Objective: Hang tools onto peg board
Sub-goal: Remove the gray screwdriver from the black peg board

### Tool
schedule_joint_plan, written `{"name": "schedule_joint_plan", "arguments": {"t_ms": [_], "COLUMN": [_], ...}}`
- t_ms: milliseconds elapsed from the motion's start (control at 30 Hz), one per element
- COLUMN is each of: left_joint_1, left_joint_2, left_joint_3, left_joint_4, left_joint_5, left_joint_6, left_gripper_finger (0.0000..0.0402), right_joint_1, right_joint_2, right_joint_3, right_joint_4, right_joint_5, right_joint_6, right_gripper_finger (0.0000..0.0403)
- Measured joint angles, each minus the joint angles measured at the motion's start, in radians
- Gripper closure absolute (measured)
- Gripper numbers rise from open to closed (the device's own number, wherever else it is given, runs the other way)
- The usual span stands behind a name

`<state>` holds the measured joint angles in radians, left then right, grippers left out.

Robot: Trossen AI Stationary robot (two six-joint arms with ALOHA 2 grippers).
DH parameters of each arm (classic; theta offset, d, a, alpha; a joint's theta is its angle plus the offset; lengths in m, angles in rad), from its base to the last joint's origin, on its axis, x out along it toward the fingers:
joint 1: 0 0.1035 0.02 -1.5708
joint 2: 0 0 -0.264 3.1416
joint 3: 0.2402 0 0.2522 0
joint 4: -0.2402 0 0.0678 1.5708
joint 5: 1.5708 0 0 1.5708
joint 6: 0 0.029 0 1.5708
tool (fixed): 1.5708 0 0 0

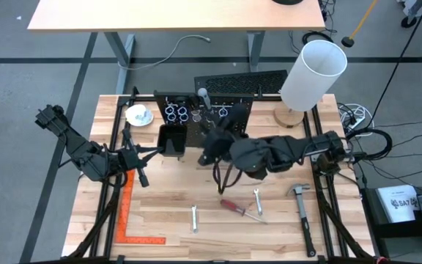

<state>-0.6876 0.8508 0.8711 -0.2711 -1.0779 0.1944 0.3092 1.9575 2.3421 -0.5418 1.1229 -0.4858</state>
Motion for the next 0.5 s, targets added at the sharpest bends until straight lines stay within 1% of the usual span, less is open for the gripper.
{"name": "schedule_joint_plan", "arguments": {"t_ms": [100,200,367,500], "left_joint_1": [0.000,0.000,0.000,0.000], "left_joint_2": [0.000,0.000,0.000,0.000], "left_joint_3": [0.000,0.000,0.000,0.000], "left_joint_4": [0.000,0.000,0.000,0.000], "left_joint_5": [0.000,0.010,0.023,0.024], "left_joint_6": [-0.001,-0.002,-0.002,-0.001], "left_gripper_finger": [0.0393,0.0393,0.0393,0.0393], "right_joint_1": [-0.019,-0.035,-0.064,-0.084], "right_joint_2": [0.000,0.000,-0.006,-0.006], "right_joint_3": [0.000,0.000,0.000,0.000], "right_joint_4": [-0.001,0.008,0.023,0.013], "right_joint_5": [0.056,0.058,0.057,0.062], "right_joint_6": [-0.028,-0.026,0.070,0.117], "right_gripper_finger": [0.0259,0.0259,0.0259,0.0256]}}
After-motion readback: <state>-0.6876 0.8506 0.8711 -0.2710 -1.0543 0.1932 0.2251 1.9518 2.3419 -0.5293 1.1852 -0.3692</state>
